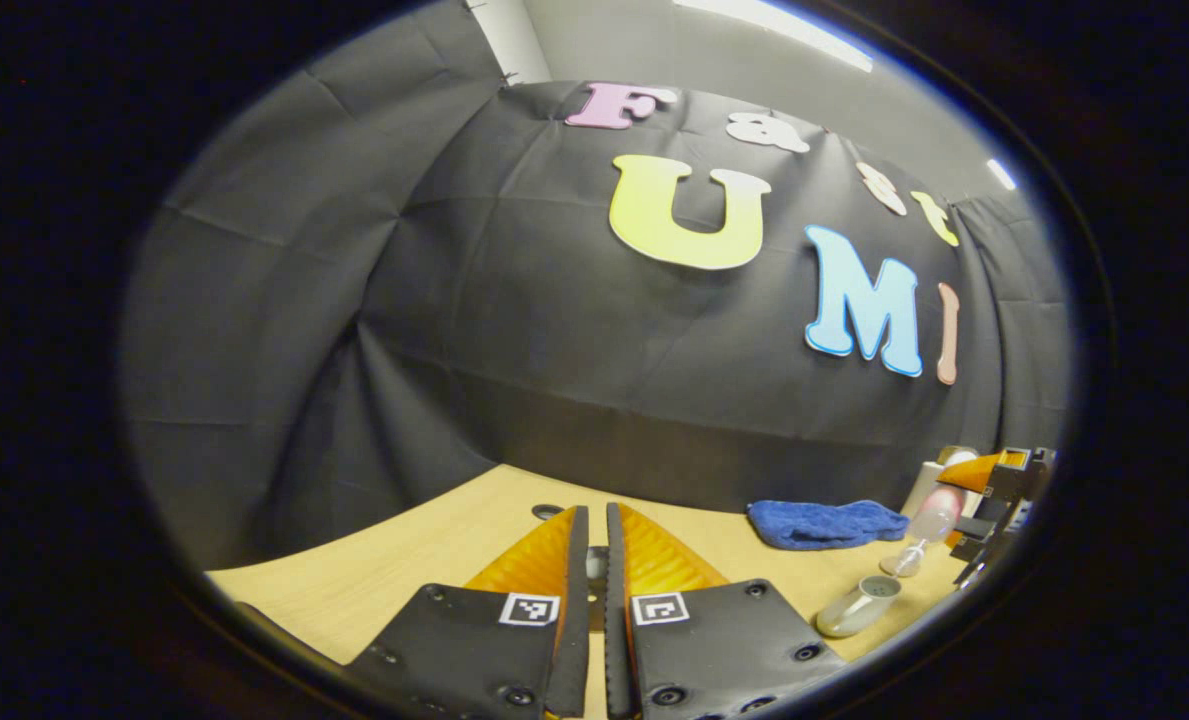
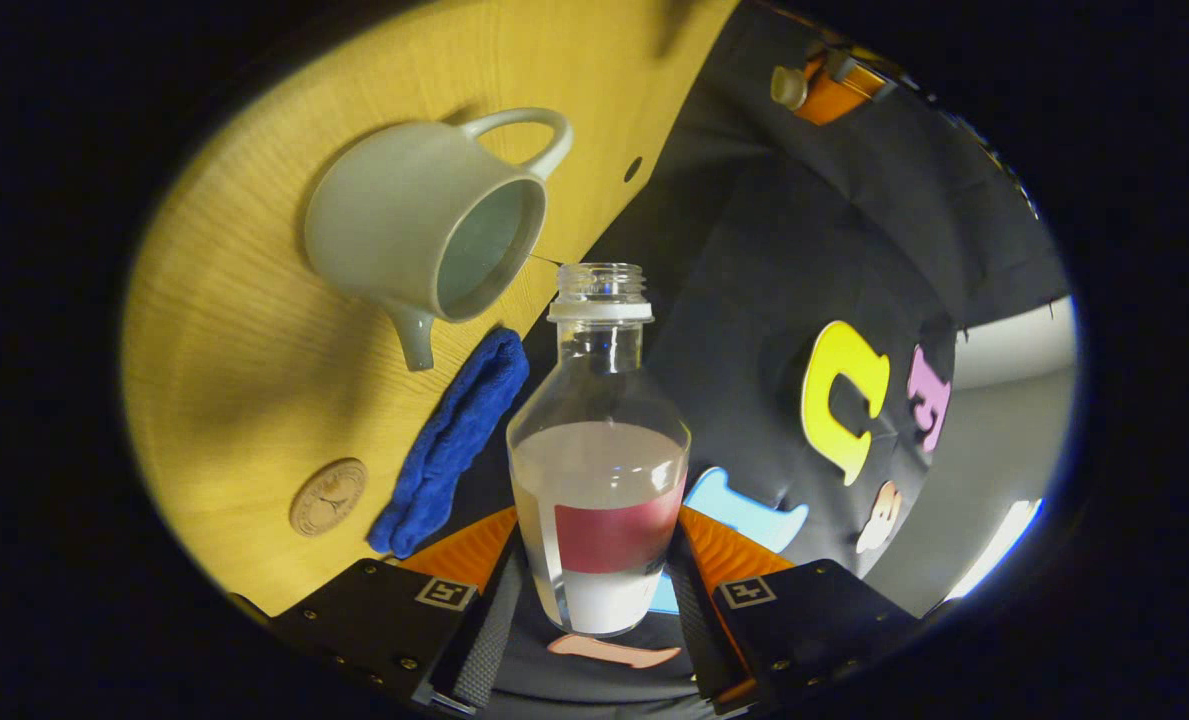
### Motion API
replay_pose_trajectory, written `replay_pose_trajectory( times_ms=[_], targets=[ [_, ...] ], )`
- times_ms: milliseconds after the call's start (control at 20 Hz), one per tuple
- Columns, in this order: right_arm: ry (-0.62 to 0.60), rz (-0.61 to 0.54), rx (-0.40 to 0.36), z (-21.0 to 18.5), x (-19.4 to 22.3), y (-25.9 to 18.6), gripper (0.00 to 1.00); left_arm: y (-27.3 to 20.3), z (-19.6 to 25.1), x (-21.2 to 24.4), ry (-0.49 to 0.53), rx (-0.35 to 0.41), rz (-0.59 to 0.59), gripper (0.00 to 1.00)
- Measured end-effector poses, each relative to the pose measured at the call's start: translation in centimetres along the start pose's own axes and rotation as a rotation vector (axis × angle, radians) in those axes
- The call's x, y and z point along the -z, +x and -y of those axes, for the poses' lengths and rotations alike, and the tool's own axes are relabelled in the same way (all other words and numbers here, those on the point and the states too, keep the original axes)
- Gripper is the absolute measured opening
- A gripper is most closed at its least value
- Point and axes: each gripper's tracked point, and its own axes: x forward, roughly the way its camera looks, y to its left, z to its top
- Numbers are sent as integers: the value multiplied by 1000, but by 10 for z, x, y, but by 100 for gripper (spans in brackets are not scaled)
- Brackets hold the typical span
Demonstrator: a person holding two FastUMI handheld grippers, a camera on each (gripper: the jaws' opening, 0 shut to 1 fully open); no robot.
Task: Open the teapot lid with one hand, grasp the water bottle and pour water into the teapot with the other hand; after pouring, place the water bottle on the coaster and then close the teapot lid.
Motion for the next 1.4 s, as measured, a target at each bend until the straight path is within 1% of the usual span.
replay_pose_trajectory(
  times_ms=[200,300,400,550,650,700,850,900,950,1000,1050,1200,1350,1400],
  targets=[
    [227,-14,-86,-26,-2,-5,73,-2,-7,-3,13,-21,13,13],
    [371,-26,-147,-41,-2,-7,74,0,-6,0,23,-23,10,13],
    [536,-39,-190,-40,2,-10,74,-1,-3,-1,29,-20,15,12],
    [752,-68,-188,-36,16,-8,74,1,-1,4,51,-21,9,12],
    [897,-95,-187,-40,31,-5,72,2,2,10,56,-16,-3,12],
    [961,-116,-189,-43,39,-2,74,4,5,12,55,-9,-8,13],
    [1149,-175,-197,-51,66,6,74,5,11,17,66,1,-19,13],
    [1210,-189,-203,-66,73,9,74,5,13,18,68,7,-23,13],
    [1273,-200,-210,-70,80,13,74,4,16,19,68,15,-26,13],
    [1346,-205,-213,-64,84,15,74,3,18,20,68,18,-28,14],
    [1427,-206,-218,-67,86,18,74,5,19,21,69,20,-28,12],
    [1671,-205,-238,-76,83,29,74,6,21,23,75,23,-33,13],
    [1862,-201,-233,-79,77,52,74,6,22,24,78,27,-36,13],
    [1903,-199,-234,-83,76,57,74,6,23,24,79,28,-37,13]
  ],
)
